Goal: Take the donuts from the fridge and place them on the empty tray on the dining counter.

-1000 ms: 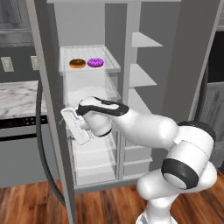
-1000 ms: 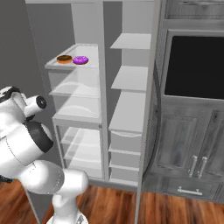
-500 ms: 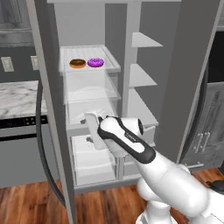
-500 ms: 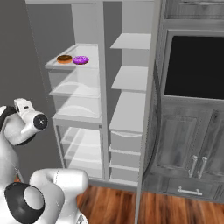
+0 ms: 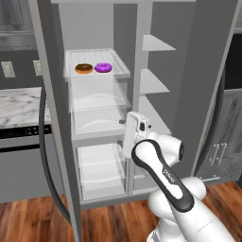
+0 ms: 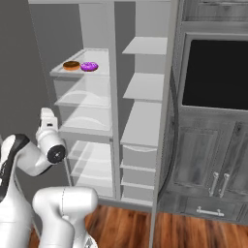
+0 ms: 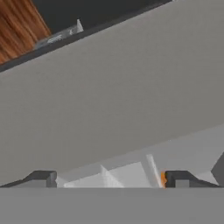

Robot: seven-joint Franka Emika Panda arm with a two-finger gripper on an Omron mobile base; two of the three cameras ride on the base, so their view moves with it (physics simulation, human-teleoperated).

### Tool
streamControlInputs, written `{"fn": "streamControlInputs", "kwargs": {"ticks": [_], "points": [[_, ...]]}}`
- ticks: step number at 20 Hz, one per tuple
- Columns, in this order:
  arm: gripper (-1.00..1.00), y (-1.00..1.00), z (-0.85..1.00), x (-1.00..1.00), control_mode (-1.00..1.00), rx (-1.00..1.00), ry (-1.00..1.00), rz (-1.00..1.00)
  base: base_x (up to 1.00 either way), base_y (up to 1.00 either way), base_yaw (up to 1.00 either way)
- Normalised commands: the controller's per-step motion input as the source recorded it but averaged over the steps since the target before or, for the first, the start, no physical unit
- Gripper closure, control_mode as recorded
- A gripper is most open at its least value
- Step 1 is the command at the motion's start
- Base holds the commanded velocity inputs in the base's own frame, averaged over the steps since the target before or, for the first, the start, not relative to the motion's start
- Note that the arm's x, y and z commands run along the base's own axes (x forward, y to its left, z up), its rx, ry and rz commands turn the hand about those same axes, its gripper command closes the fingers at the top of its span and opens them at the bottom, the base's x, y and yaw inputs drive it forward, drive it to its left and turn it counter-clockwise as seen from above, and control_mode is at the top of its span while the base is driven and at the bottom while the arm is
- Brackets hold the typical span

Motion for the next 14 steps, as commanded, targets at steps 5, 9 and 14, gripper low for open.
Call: {"fn": "streamControlInputs", "kwargs": {"ticks": [5,9,14], "points": [[-1.0,-0.52,0.35,0.0,-1.0,0.27,0.01,-0.21,0.0,0.0,0.0],[-1.0,-0.43,0.73,0.0,-1.0,0.24,0.15,-0.11,0.0,0.0,0.0],[-1.0,-0.46,0.85,-0.02,-1.0,0.24,0.34,-0.05,0.0,0.0,0.0]]}}
